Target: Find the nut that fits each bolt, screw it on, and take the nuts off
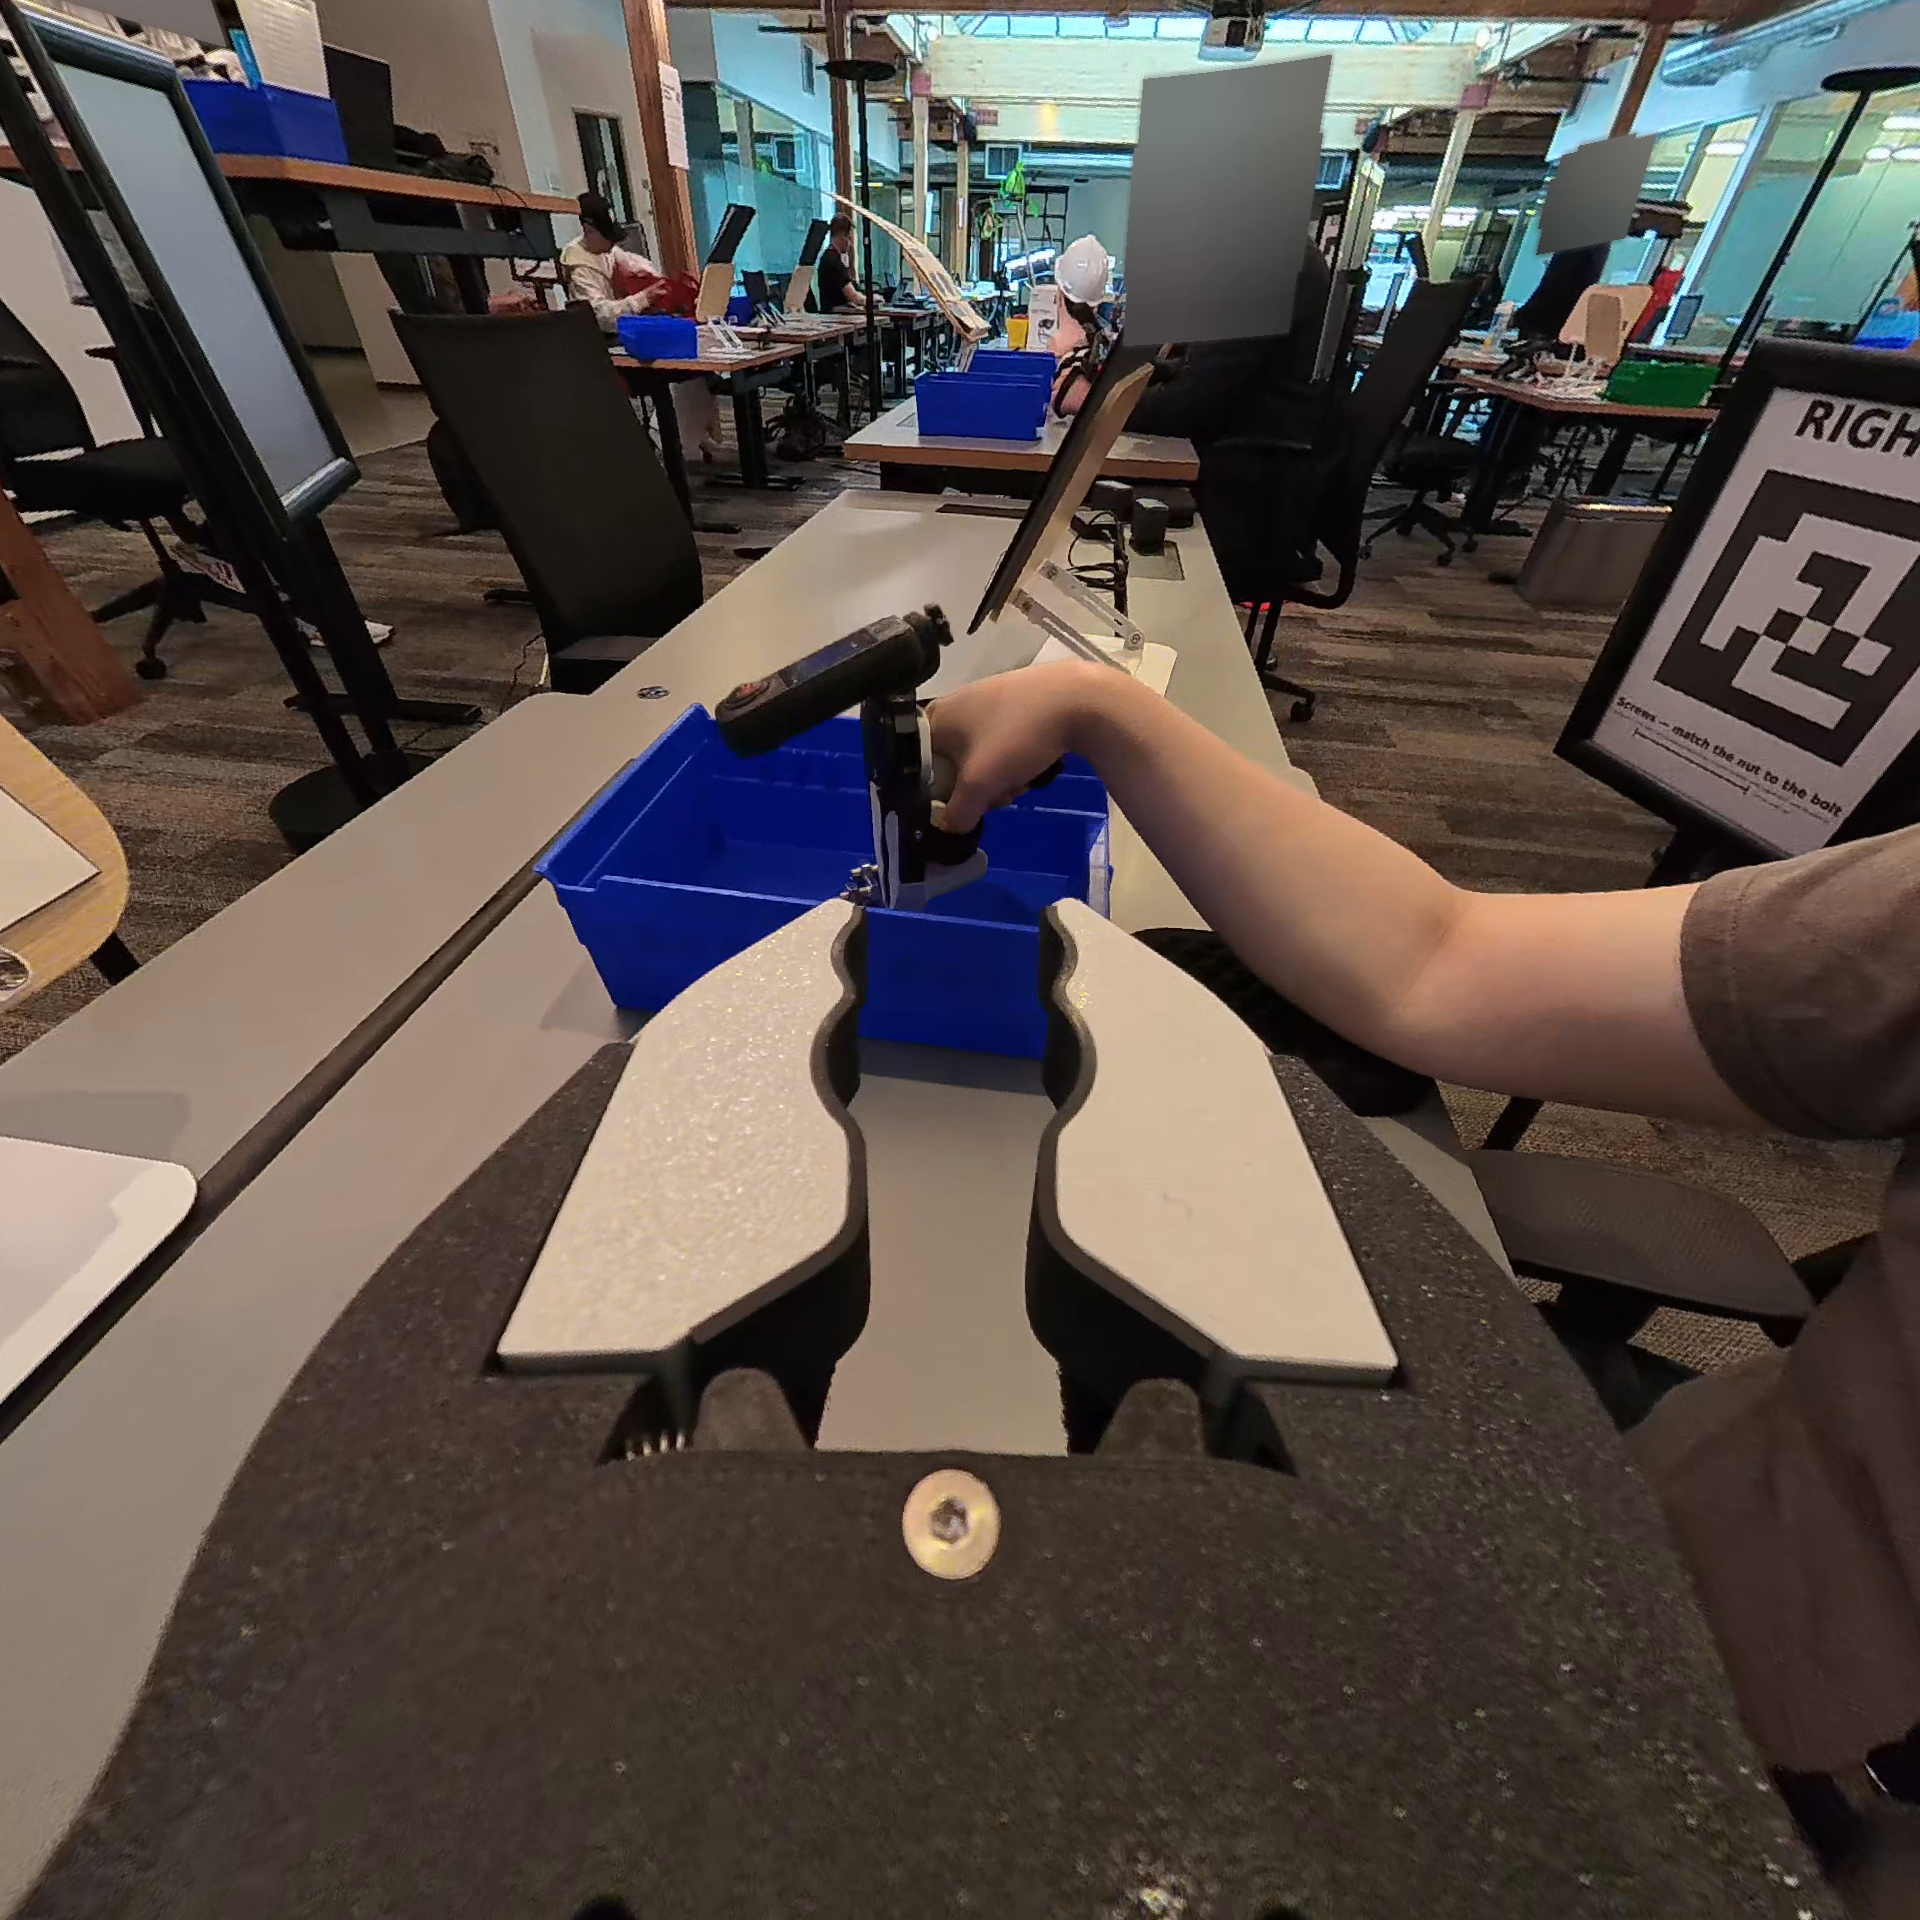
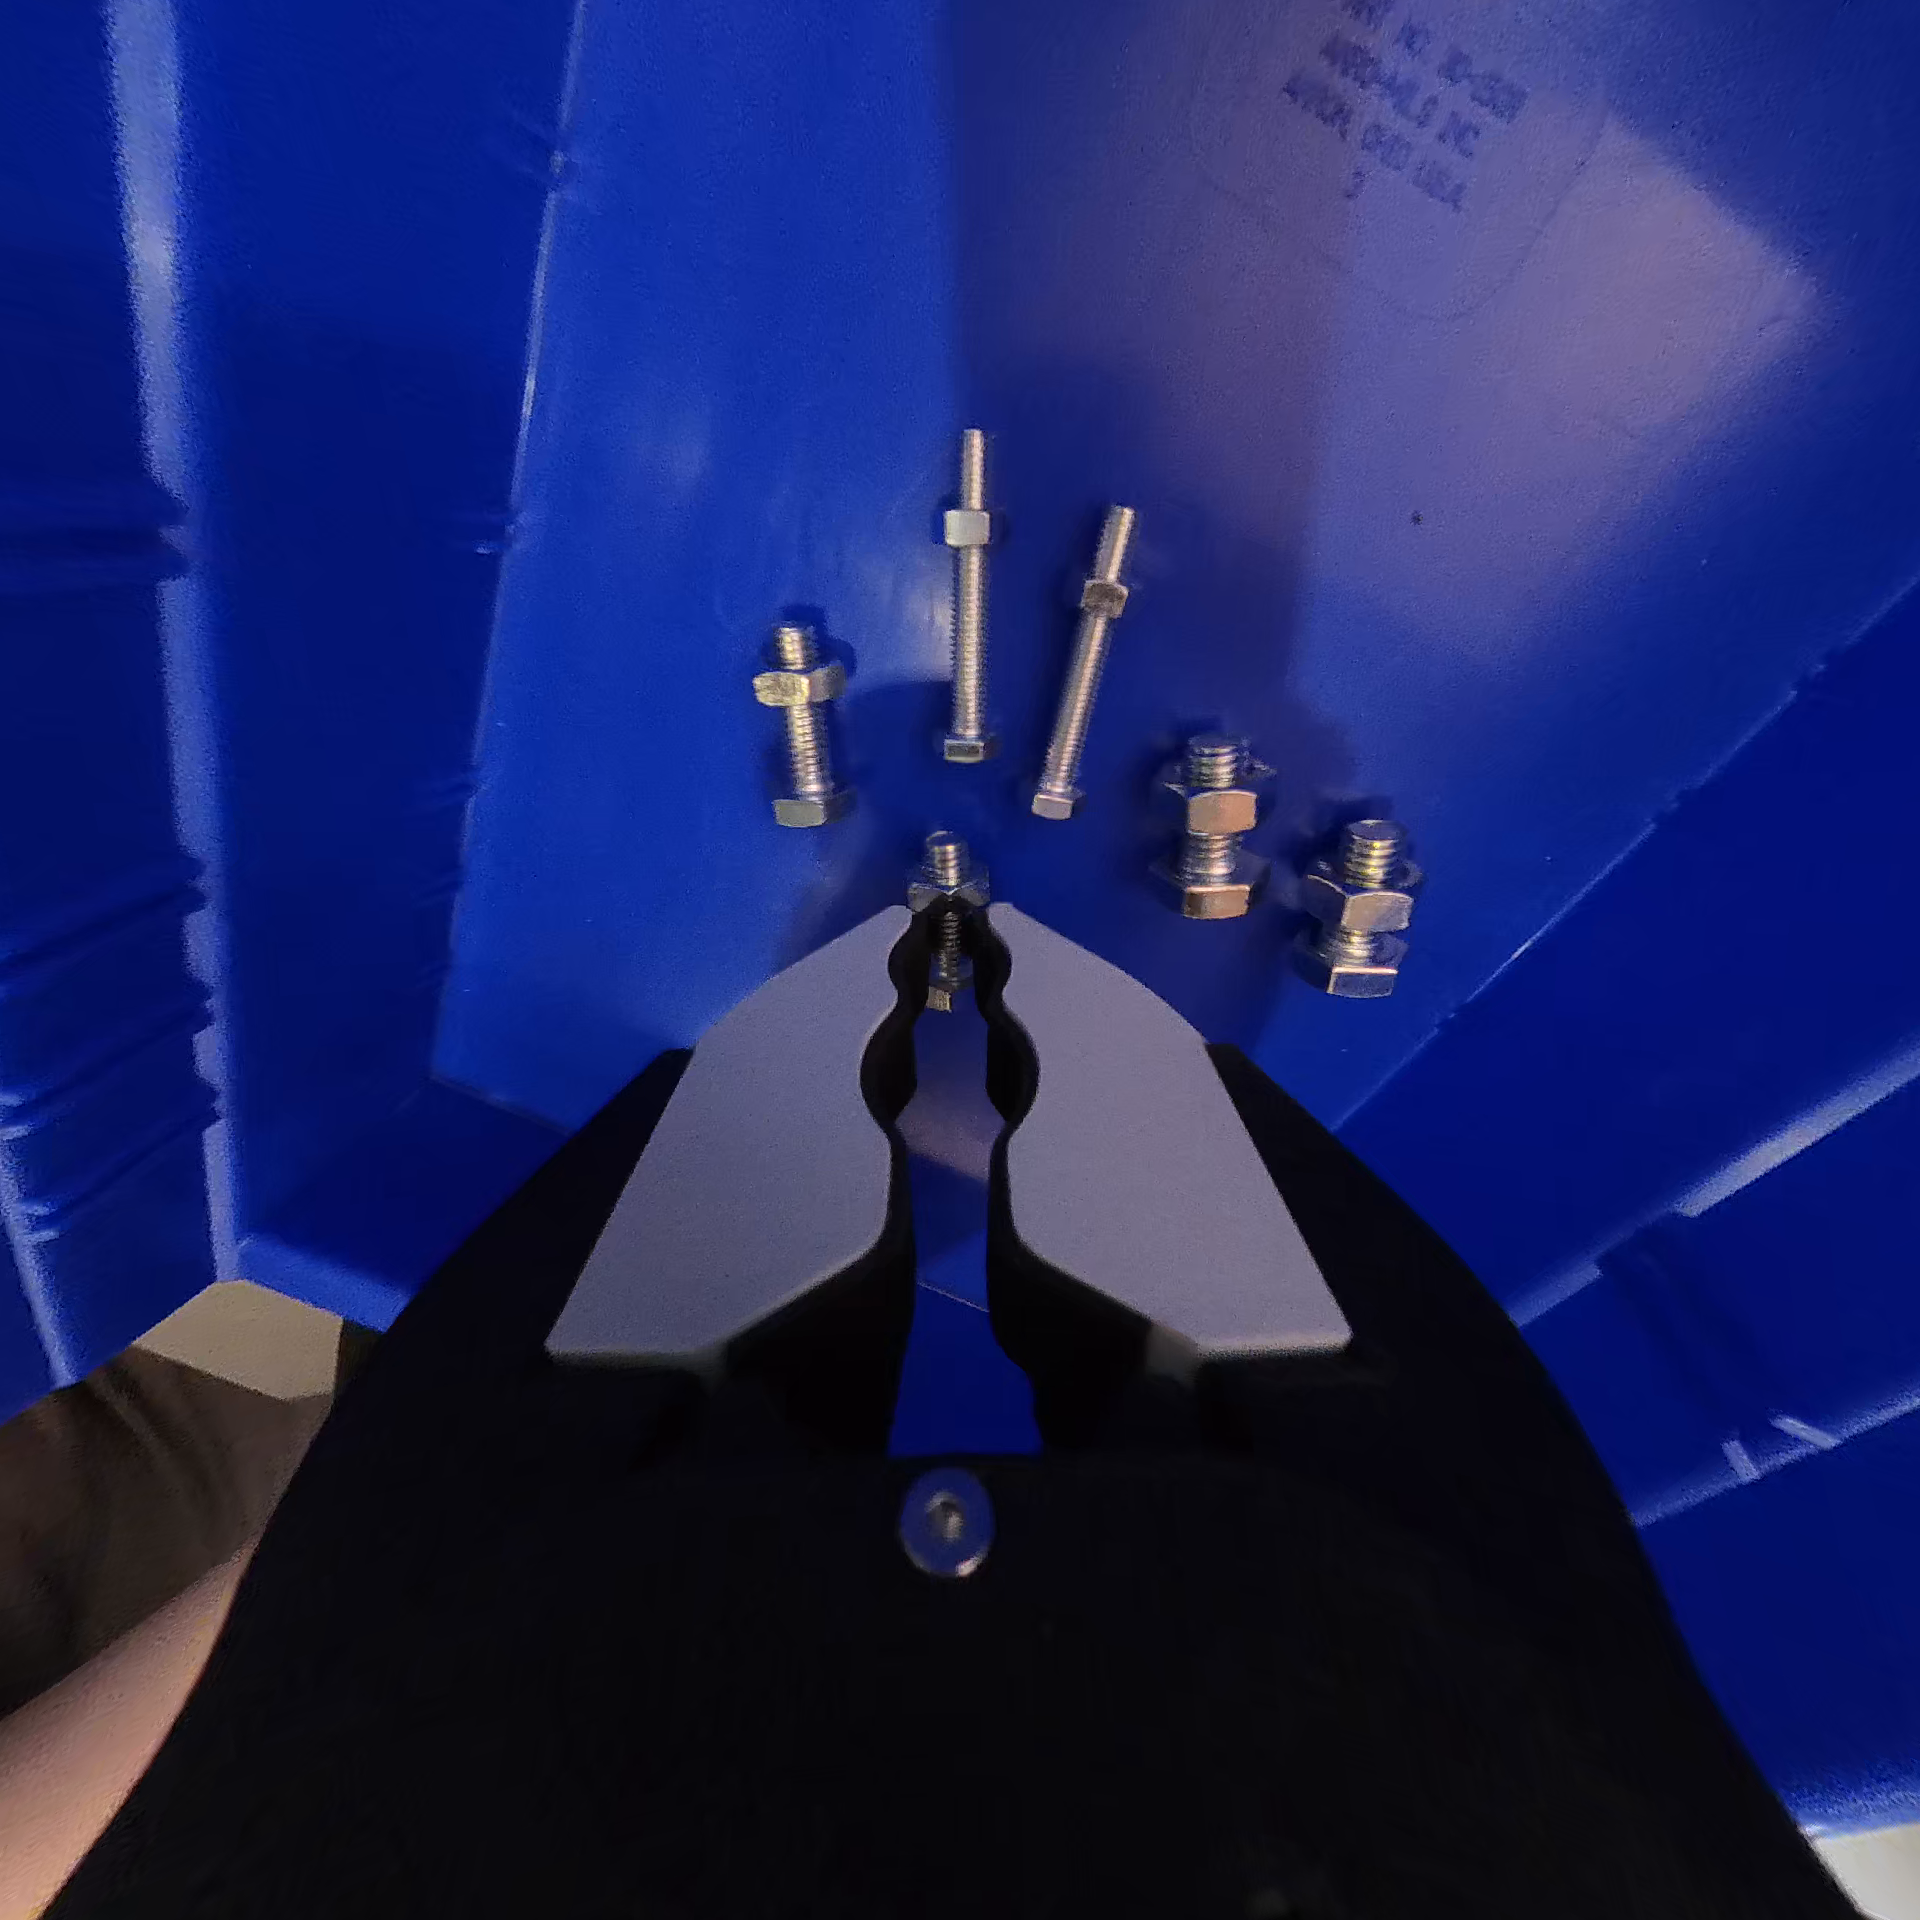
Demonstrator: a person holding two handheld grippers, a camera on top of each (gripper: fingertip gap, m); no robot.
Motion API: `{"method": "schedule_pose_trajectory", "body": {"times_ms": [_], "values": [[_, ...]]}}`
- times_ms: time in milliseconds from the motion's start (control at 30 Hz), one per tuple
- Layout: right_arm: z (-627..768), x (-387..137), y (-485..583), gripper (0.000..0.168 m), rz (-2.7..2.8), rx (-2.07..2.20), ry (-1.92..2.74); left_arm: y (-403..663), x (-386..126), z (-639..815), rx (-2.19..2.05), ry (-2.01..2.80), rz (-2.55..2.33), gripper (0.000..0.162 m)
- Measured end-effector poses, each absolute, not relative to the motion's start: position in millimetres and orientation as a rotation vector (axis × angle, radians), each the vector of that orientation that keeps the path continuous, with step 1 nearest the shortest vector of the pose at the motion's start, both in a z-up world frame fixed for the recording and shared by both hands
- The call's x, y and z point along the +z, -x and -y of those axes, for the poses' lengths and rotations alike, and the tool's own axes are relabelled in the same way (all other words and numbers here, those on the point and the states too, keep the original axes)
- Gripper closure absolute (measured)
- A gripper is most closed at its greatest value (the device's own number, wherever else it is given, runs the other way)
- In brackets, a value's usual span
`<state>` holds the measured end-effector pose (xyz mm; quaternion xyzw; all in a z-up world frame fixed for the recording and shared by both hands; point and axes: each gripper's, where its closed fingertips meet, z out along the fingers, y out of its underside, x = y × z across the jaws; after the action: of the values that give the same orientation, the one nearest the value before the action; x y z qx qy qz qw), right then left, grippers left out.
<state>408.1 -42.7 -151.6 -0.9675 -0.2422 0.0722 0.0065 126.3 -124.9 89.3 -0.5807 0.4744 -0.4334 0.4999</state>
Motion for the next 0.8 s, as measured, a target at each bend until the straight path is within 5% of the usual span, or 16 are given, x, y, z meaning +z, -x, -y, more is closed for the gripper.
{"method": "schedule_pose_trajectory", "body": {"times_ms": [500,800], "values": [[39.5,-136.7,-419.1,0.139,0.697,0.155,2.983,-56.8,131.5,93.0,-0.899,1.419,-0.93,0.121],[27.0,-35.6,-453.4,0.131,0.471,-0.044,2.575,186.6,126.5,43.7,-0.084,1.81,-0.289,0.112]]}}
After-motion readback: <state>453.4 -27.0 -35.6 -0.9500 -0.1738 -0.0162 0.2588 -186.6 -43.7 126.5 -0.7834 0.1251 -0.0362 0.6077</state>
